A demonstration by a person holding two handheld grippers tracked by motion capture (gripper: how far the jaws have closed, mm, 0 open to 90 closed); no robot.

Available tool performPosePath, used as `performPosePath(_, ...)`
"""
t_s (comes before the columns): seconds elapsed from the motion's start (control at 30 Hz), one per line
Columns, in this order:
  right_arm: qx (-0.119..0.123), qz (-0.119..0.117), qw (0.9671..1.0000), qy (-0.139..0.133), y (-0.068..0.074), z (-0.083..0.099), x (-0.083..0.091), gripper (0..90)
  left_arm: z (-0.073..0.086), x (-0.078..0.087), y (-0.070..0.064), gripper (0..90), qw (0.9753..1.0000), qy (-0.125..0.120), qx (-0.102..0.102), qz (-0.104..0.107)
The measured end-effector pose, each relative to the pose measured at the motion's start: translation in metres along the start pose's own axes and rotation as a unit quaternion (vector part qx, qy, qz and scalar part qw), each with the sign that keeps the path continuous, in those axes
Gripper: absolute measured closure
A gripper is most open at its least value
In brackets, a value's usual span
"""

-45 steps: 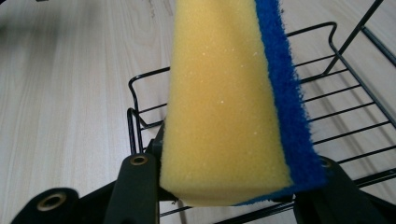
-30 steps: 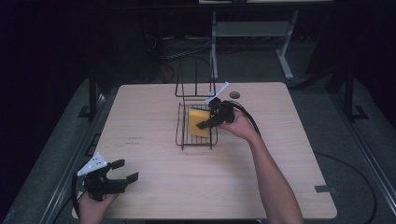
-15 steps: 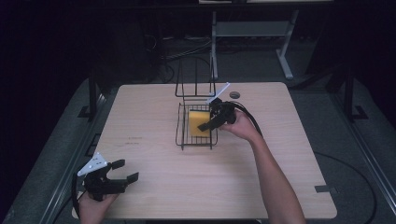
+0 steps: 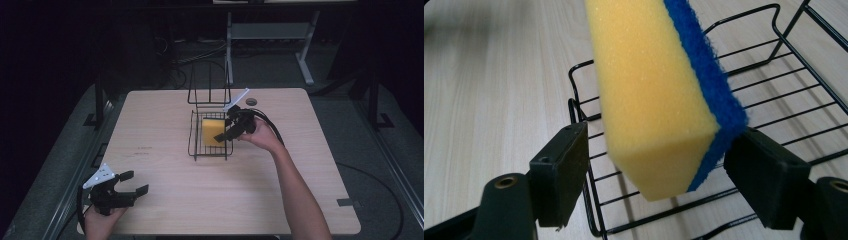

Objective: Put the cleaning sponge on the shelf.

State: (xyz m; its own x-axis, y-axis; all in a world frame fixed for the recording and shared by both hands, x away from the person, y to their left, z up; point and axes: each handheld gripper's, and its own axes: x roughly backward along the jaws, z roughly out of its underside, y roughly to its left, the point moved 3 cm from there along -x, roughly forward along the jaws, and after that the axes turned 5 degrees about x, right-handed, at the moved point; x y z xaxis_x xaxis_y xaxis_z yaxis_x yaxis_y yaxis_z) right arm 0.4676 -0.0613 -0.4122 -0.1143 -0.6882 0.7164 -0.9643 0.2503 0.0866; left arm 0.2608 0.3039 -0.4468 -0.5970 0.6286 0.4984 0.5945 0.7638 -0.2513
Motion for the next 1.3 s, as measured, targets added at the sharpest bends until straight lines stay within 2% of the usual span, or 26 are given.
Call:
performPosePath(0.2, -0.007, 0.005, 1.0000, 0.002, 0.001, 0.005, 0.005, 23.5, 0.000, 0.000, -0.001, 14.7, 1.0000, 0.000, 0.000, 0.000)
performPosePath(0.37, 0.002, 0.010, 0.9999, 0.001, -0.001, 0.010, 0.012, 22.4, 0.000, -0.001, -0.001, 14.6, 1.0000, 0.001, -0.001, 0.000)
performPosePath(0.4, -0.005, 0.012, 0.9999, 0.002, 0.000, 0.011, 0.013, 22.2, 0.000, -0.001, -0.001, 14.7, 1.0000, 0.001, -0.001, 0.000)
performPosePath(0.6, -0.012, 0.012, 0.9998, 0.007, 0.001, 0.017, 0.022, 21.2, 0.000, -0.001, -0.001, 14.7, 1.0000, 0.002, -0.001, 0.000)
performPosePath(1.3, -0.022, 0.027, 0.9991, 0.025, 0.006, 0.029, 0.049, 19.4, 0.000, -0.001, -0.001, 14.7, 1.0000, 0.003, -0.002, -0.001)
